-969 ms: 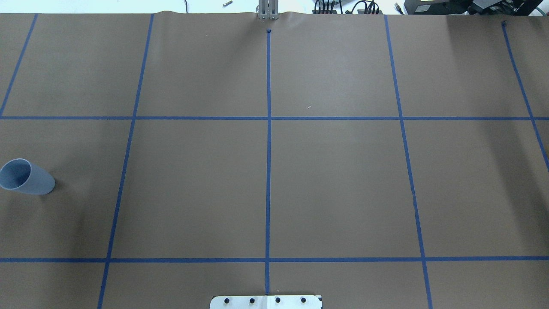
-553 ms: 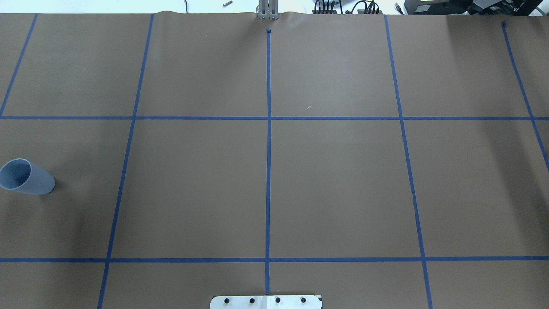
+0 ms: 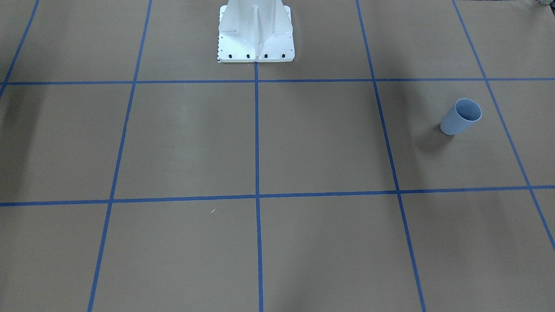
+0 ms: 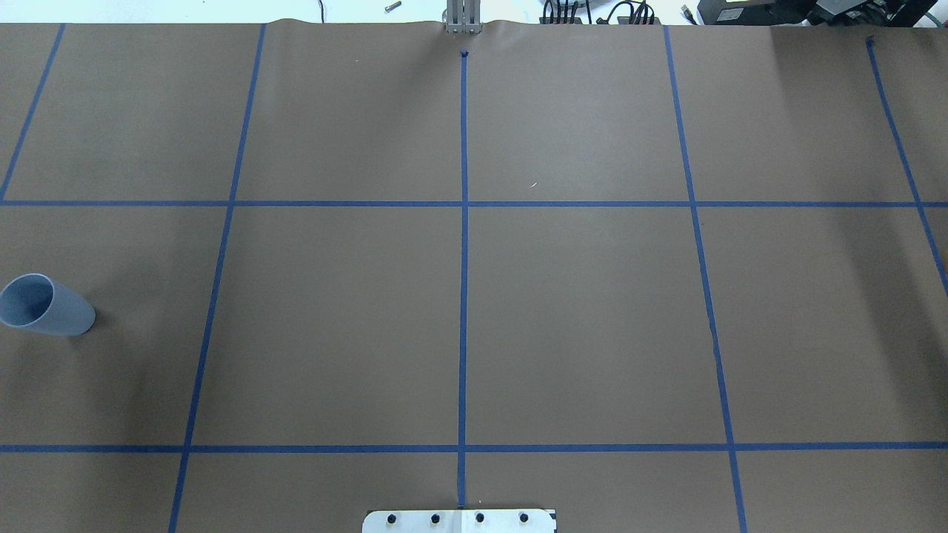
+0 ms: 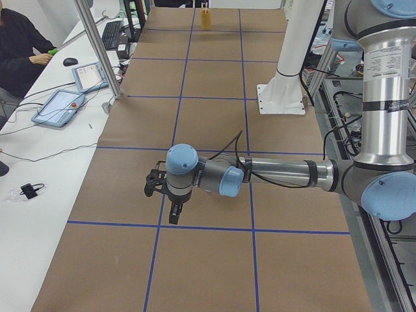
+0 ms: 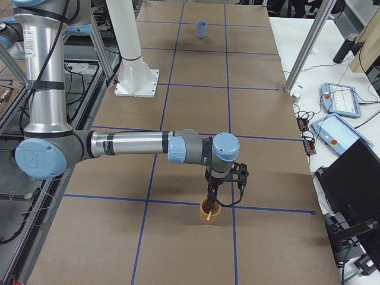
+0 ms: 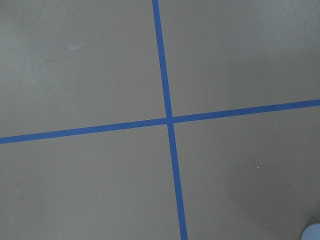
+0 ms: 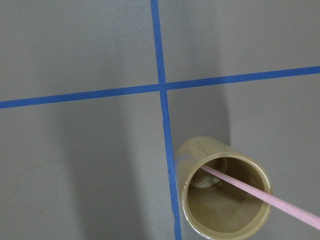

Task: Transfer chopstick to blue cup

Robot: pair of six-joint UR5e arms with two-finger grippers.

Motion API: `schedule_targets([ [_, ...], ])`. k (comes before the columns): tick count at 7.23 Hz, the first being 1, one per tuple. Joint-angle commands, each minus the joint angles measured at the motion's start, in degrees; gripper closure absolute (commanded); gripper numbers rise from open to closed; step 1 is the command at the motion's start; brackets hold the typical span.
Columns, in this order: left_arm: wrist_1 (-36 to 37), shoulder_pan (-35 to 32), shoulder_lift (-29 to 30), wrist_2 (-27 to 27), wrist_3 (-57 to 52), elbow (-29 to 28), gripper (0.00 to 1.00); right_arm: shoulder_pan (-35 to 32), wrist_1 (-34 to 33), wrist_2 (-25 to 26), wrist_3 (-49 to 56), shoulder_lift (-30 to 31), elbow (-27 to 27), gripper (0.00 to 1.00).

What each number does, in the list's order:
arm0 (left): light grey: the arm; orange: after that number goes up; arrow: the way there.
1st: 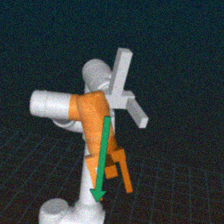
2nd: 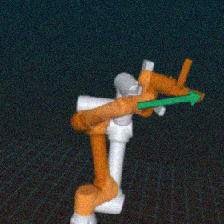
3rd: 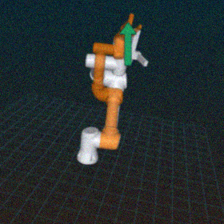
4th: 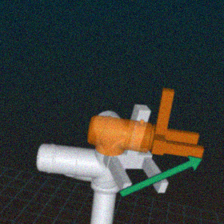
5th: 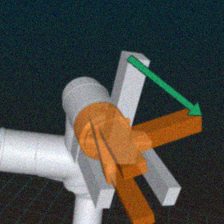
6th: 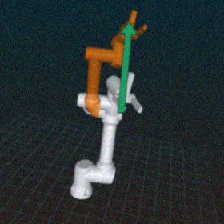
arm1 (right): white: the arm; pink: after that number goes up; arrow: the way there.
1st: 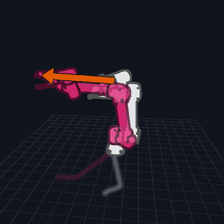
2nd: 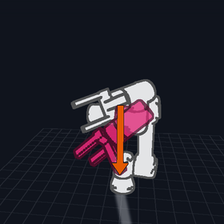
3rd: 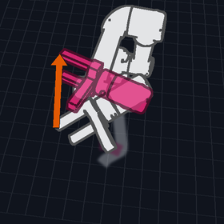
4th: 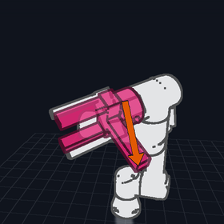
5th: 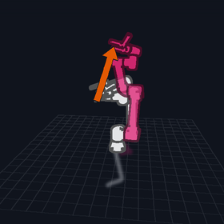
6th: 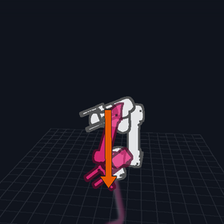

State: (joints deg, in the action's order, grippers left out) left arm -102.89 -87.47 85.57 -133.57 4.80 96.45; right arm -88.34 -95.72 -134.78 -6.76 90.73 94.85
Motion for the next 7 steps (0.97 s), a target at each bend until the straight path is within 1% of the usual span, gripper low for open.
schedule_targets([
  [1,-0.3,0.4,0.5,0.1,0.5,0.2,0.01,0.0,0.0,0.0,0.0,0.0,0.0,0.00],
  [3,-0.4,0.5,1.4,-0.1,1.8,1.2,0.01,0.0,0.0,0.0,0.1,0.0,0.0,0.00],
  [4,-0.4,1.6,1.7,-0.1,9.3,2.8,0.01,0.0,0.0,-0.1,0.1,0.1,0.0,0.00],
  [5,-0.6,5.2,1.2,-0.1,13.1,4.1,0.01,0.0,0.0,-0.1,0.1,0.1,0.0,0.00],
  [6,-0.8,6.2,1.1,-3.0,15.7,5.3,0.01,0.0,-0.1,-0.1,0.0,0.1,0.0,0.00],
  [7,-2.5,7.9,0.6,-6.1,19.9,5.4,0.01,-0.1,0.0,-0.1,0.0,0.1,0.2,0.00],
])
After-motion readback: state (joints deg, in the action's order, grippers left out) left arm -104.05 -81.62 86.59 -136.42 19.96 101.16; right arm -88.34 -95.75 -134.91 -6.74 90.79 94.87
